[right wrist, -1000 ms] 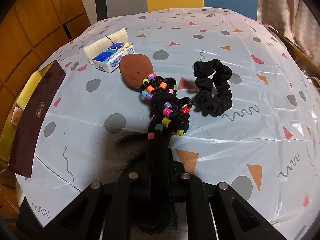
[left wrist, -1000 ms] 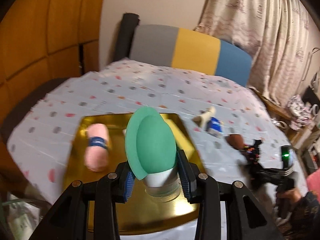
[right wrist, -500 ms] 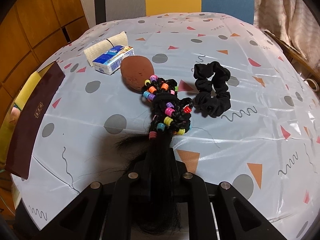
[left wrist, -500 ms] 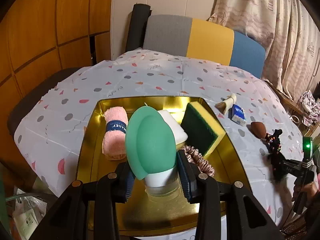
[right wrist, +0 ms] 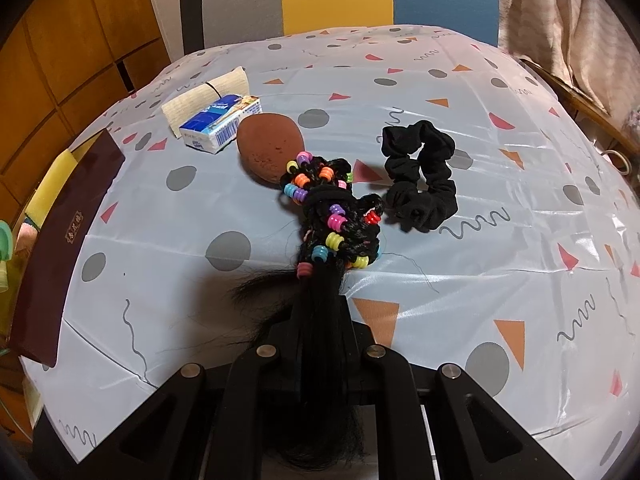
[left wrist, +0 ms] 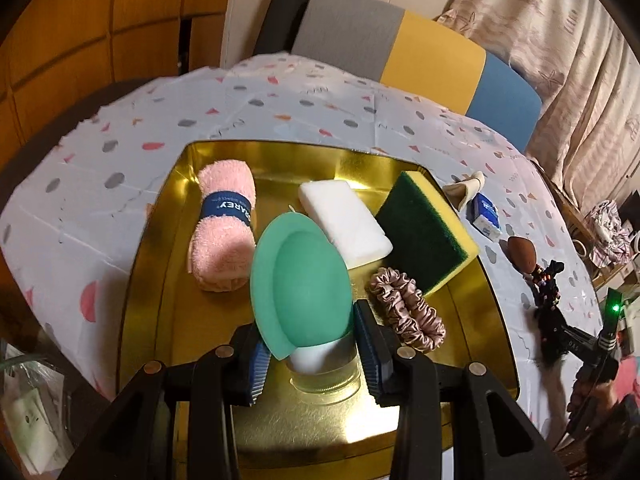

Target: Organize soft objects

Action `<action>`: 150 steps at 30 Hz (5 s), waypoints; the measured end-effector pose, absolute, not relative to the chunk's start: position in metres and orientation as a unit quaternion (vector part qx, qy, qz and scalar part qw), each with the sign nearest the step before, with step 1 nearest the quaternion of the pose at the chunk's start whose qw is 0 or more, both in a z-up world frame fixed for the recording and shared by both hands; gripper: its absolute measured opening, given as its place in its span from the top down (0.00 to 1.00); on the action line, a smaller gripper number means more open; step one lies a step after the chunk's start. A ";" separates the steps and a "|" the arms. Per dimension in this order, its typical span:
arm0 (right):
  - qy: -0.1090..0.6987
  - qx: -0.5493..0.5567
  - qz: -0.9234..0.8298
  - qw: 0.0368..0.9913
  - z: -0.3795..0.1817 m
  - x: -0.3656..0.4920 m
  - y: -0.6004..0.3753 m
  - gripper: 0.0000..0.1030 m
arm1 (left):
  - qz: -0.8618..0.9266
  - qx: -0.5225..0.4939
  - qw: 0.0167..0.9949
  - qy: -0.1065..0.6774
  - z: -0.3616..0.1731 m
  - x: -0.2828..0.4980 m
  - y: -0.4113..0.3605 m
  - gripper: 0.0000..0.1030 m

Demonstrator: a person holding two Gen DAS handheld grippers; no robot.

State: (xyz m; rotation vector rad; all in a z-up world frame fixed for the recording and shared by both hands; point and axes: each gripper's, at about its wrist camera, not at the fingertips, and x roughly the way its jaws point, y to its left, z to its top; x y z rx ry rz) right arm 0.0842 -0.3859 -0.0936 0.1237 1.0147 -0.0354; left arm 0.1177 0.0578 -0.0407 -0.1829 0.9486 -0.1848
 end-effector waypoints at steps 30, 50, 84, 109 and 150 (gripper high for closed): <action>0.499 0.108 0.002 0.860 -0.084 0.082 -0.381 0.40 | -0.062 -0.117 0.895 0.427 -0.016 0.085 0.084 0.39; 0.504 0.049 -0.089 0.858 -0.089 0.120 -0.377 0.76 | -0.097 -0.066 0.898 0.424 -0.014 0.055 0.034 0.39; 0.435 0.114 0.099 0.888 -0.021 0.079 -0.280 0.79 | -0.077 -0.061 0.900 0.425 -0.019 0.047 0.045 0.38; 0.499 -0.109 0.323 0.797 -0.059 0.121 -0.067 0.64 | 0.003 -0.103 0.906 0.410 -0.017 0.048 0.110 0.38; 0.422 0.028 0.003 0.906 -0.032 0.090 -0.380 0.29 | -0.116 -0.007 0.918 0.378 0.030 0.057 -0.014 0.38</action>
